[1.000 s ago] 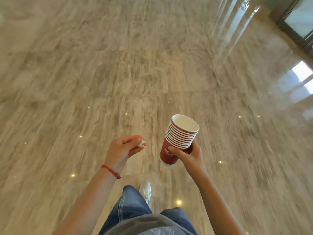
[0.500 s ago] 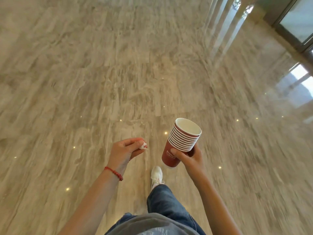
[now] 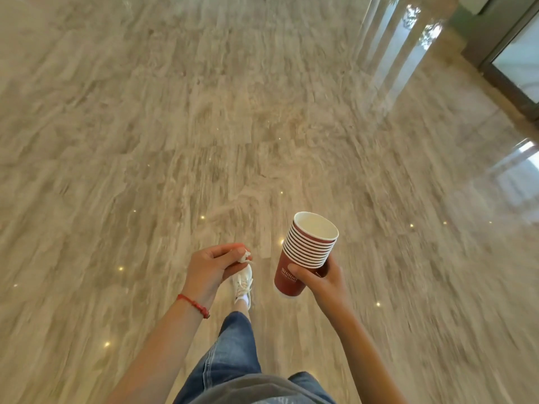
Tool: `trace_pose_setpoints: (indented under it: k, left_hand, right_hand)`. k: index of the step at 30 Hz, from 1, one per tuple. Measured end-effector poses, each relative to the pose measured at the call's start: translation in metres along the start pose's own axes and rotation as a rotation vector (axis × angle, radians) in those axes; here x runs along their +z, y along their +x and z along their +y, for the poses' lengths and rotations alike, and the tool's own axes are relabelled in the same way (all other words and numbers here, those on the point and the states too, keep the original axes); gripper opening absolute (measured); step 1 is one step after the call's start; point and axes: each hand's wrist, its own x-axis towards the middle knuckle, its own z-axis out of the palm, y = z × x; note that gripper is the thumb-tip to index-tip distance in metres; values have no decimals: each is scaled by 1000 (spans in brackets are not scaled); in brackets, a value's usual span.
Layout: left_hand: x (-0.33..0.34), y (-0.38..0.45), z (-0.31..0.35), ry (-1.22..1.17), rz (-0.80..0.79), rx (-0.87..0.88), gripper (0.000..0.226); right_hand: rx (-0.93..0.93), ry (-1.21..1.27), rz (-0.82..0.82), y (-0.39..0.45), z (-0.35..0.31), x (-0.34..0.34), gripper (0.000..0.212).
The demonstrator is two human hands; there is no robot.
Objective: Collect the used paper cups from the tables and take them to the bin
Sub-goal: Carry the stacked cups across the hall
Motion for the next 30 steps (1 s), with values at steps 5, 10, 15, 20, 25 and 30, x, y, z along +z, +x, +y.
trace_pose_setpoints:
  k: [5, 10, 15, 20, 25, 30]
  left_hand:
    - [28, 125, 65, -17, -4, 15, 7]
    - [53, 242, 146, -3, -9, 25, 7]
    - [86, 334, 200, 47, -21, 14, 7]
    - [124, 423, 228, 32, -14, -35, 6]
    - [171, 531, 272, 17, 11, -9, 6]
    - [232, 626, 339, 10, 9, 42, 10]
  right_hand:
    - [-24, 11, -3, 136, -33, 24, 42]
    - [-19, -3, -12, 266, -80, 48, 51]
    - [20, 29, 6, 366, -107, 56, 58]
    - [54, 60, 15, 471, -117, 47, 50]
    - [38, 59, -6, 600, -138, 34, 47]
    - [6, 45, -12, 725, -184, 13, 43]
